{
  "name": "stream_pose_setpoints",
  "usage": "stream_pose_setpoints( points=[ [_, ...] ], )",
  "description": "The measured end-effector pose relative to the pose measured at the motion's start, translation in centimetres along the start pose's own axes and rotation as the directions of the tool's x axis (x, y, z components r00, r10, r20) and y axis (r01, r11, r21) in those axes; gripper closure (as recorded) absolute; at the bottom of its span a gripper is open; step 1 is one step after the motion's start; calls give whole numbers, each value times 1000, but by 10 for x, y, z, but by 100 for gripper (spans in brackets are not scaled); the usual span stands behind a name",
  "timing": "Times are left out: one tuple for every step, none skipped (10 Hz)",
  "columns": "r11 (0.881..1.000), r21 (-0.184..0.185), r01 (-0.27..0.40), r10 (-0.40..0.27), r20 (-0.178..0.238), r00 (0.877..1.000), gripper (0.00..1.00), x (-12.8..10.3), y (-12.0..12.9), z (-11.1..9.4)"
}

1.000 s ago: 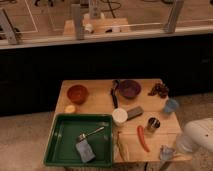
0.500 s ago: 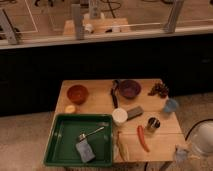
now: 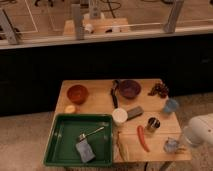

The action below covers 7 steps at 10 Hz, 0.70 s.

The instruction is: Wipe table surface with towel

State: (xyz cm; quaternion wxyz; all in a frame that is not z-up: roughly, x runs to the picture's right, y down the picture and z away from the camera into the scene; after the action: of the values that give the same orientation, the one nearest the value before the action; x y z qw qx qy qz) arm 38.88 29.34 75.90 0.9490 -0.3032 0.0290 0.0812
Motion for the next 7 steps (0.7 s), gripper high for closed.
stream_pose_setpoints(
  points=[
    [1000, 4, 28, -28, 5, 1000, 96, -20, -3, 0],
    [999, 7, 49, -49, 8, 999, 96, -33, -5, 0],
    [997, 8, 78, -78, 21, 997, 96, -55, -5, 0],
    [995, 8, 101, -101, 32, 994, 96, -68, -5, -1],
    [991, 6, 136, -136, 47, 990, 96, -80, -2, -3],
    [988, 0, 156, -156, 60, 986, 96, -86, 5, -6],
    [986, -6, 168, -168, 64, 984, 96, -86, 15, -9]
  ],
)
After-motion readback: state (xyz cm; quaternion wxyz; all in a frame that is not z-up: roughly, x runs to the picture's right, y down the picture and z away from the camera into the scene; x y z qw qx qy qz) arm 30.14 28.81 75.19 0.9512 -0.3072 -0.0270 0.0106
